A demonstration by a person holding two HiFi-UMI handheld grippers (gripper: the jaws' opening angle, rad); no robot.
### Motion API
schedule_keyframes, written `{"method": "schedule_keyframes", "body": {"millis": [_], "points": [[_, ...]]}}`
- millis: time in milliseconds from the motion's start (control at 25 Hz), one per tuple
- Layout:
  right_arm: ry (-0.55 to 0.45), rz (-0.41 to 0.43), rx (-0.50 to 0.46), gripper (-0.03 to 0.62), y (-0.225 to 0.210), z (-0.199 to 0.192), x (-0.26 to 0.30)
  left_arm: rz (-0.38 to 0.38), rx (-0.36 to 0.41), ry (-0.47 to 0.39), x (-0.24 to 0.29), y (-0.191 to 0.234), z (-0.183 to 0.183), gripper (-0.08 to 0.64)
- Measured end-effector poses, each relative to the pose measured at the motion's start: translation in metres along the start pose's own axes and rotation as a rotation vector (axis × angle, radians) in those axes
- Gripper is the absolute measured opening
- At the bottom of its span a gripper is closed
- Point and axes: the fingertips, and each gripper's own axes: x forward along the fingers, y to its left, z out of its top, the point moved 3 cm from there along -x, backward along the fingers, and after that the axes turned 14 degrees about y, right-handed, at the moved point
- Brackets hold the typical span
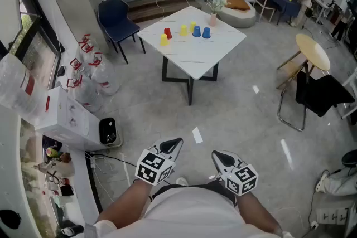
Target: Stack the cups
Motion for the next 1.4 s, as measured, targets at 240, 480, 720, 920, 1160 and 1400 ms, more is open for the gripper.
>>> {"method": "schedule_keyframes", "body": {"millis": [240, 480, 720, 920, 1160, 1400], "points": [[0.002, 0.001, -0.003, 0.003, 0.005, 0.002, 0.002, 0.000, 0.008, -0.002, -0.003, 0.002, 0.000, 0.006], [-0.004, 0.009, -0.008, 0.003, 0.005, 0.004, 0.004, 0.000, 0.008, 0.005, -0.002, 0.003, -0.001, 0.006], [0.003, 0.013, -0.021, 0.006, 0.009, 0.008, 0.011, 0.009, -0.016, 0.029, -0.002, 0.010, -0.011, 0.006], [0.022, 0.012, -0.001, 0.006, 0.006, 0.007, 0.019, 0.003, -0.033, 0.040, 0.001, 0.016, -0.020, 0.005], [0.037, 0.006, 0.005, 0.006, -0.002, 0.010, 0.019, -0.017, -0.053, 0.053, 0.015, 0.019, -0.019, 0.006], [0.049, 0.010, 0.031, 0.006, -0.031, 0.017, 0.035, -0.032, -0.072, 0.066, 0.042, 0.029, -0.008, 0.006]]}}
